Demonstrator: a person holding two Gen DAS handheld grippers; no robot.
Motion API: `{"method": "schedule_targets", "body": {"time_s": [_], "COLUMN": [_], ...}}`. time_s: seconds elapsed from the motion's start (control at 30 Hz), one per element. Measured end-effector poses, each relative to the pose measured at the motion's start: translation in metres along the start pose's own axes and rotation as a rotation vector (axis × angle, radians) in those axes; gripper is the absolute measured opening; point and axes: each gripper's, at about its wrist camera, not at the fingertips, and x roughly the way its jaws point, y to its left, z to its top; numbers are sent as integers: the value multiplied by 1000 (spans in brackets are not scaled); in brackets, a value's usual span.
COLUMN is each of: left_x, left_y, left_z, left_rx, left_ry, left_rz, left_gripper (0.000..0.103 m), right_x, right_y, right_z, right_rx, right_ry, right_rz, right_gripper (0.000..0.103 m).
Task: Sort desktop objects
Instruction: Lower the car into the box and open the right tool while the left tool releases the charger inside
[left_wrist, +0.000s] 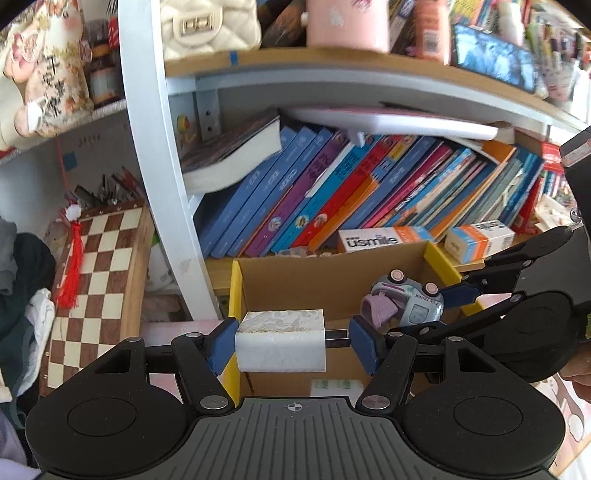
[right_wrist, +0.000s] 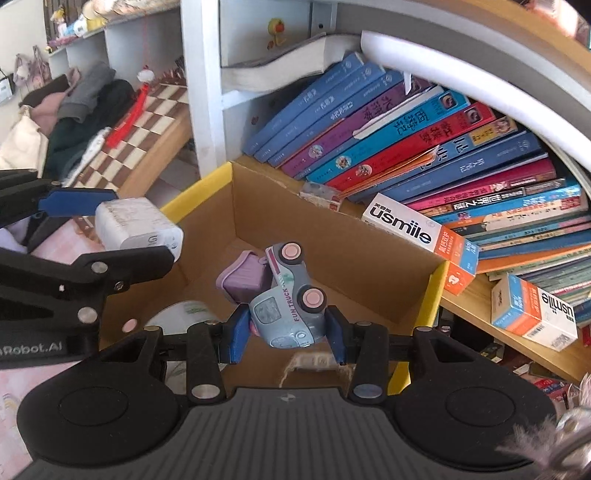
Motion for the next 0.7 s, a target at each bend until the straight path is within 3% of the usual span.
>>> {"method": "schedule_targets", "body": {"time_s": [0.33,0.7], "left_x": [35,55], "left_y": [3,-4], "left_z": [-6,-14], "left_rx": [-12,28], "left_ry": [65,98], "left_rz": [18,19], "left_gripper": [65,65], "right_x": [52,89], "right_y": [2,3], "right_z": [12,1], "right_rx": [-121,-202], "right_ry": [116,258], "right_rz": [3,26], "right_gripper": [41,41]}}
